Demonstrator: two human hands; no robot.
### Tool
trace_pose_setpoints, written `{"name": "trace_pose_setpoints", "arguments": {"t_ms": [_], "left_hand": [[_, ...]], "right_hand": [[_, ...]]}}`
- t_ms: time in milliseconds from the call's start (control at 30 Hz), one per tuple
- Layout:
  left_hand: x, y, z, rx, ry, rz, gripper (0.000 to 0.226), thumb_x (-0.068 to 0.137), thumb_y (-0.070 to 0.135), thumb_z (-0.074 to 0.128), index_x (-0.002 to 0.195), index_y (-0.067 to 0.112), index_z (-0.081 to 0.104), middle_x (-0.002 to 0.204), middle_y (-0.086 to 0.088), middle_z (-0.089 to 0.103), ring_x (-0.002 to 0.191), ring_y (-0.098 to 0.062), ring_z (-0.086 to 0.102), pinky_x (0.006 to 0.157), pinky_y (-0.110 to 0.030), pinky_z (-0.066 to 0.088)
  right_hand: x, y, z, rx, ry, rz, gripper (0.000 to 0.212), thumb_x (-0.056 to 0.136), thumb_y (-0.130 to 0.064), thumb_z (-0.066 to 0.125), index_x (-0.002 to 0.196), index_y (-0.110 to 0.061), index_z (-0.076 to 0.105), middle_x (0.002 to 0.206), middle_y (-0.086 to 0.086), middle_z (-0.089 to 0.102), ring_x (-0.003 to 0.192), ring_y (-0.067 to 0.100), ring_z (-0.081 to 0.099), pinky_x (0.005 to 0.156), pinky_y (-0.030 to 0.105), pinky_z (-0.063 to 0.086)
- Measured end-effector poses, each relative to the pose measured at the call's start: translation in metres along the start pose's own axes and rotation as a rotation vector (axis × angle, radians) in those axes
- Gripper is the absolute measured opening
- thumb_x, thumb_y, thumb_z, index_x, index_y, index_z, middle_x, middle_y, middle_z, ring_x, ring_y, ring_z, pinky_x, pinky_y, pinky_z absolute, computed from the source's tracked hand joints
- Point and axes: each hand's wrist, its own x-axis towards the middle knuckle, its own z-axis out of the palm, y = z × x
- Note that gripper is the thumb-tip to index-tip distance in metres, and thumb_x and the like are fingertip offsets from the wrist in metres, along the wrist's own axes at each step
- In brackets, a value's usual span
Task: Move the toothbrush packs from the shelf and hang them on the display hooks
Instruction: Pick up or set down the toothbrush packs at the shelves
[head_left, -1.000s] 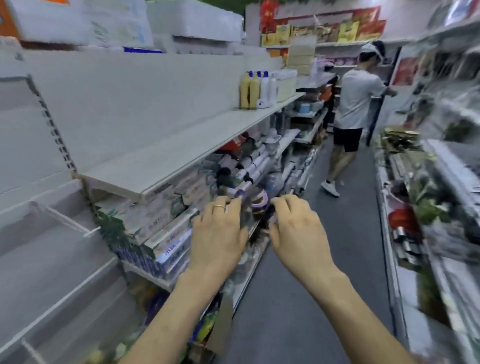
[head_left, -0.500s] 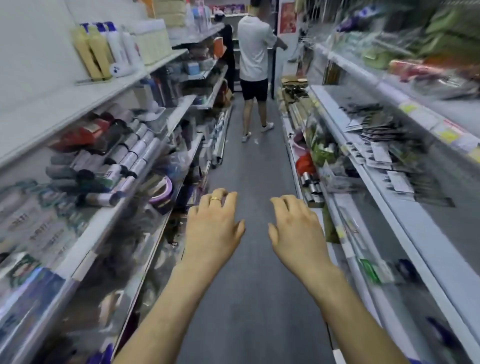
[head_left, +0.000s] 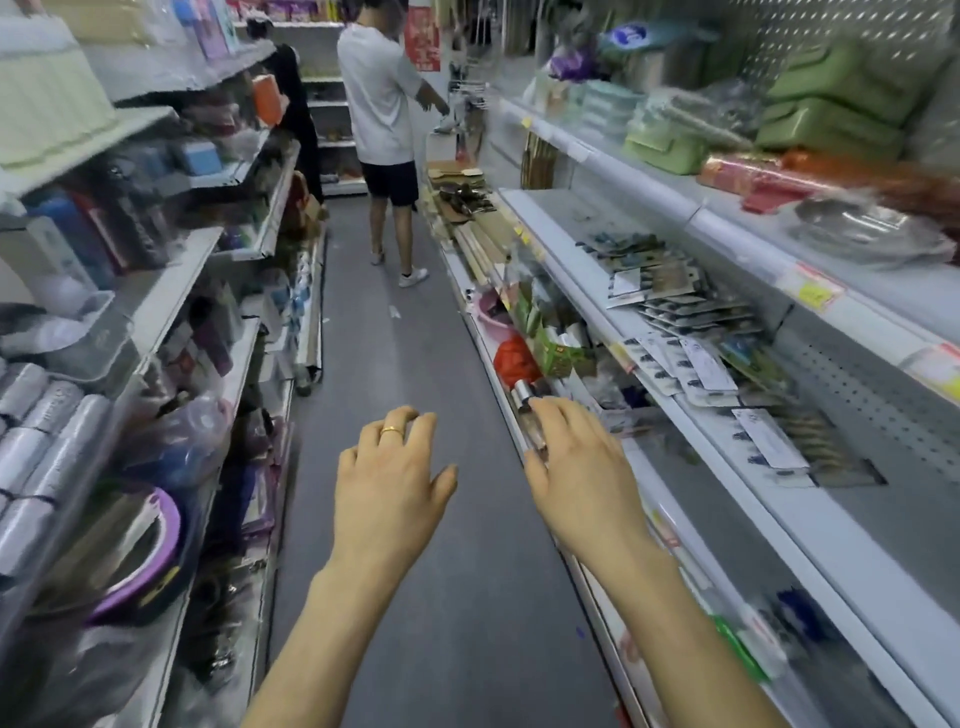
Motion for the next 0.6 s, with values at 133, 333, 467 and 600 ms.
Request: {"name": "trace_pose_setpoints", "arguments": {"t_ms": [133,333,467,600], "left_hand": [[0.107,-0.008,0.019,-0.043,-0.004,0.090,0.055,0.085,0.040,0.079,0.133,0.018,0.061,0.138,-0.006,0.060,0.118,-0.036,0.059,0.082,-0.048,0.052],[0.253,-0.007,0.075,-0.065,-0.023,0.239,0.055,0.087,0.041,0.076,0.134,0.019,0.059,0.140,-0.004,0.058,0.119,-0.035,0.059,0.083,-0.047,0.051],[0.353,-0.008,0.116,-0.060,-0.032,0.280,0.052,0.091,0.044,0.072,0.135,0.019,0.058,0.141,-0.004,0.057,0.121,-0.035,0.058,0.084,-0.048,0.051],[0.445,-0.009,0.144,-0.077,-0.042,0.320,0.051,0.093,0.046,0.068,0.137,0.022,0.055,0.142,-0.003,0.054,0.124,-0.034,0.056,0.088,-0.048,0.050]], "right_hand": [[0.084,0.016,0.017,-0.013,0.051,0.108,0.052,0.097,-0.023,0.064,0.146,-0.017,0.049,0.144,0.004,0.054,0.132,0.029,0.051,0.108,0.048,0.046],[0.203,0.062,0.062,-0.029,0.109,0.246,0.050,0.096,-0.021,0.061,0.144,-0.017,0.049,0.139,0.004,0.056,0.129,0.027,0.052,0.105,0.046,0.047],[0.292,0.095,0.098,-0.035,0.085,0.284,0.049,0.098,-0.023,0.064,0.144,-0.016,0.049,0.138,0.006,0.056,0.127,0.031,0.052,0.099,0.048,0.047],[0.378,0.124,0.123,-0.002,0.052,0.317,0.047,0.099,-0.024,0.063,0.144,-0.016,0.049,0.140,0.007,0.054,0.129,0.030,0.052,0.103,0.047,0.048]]}}
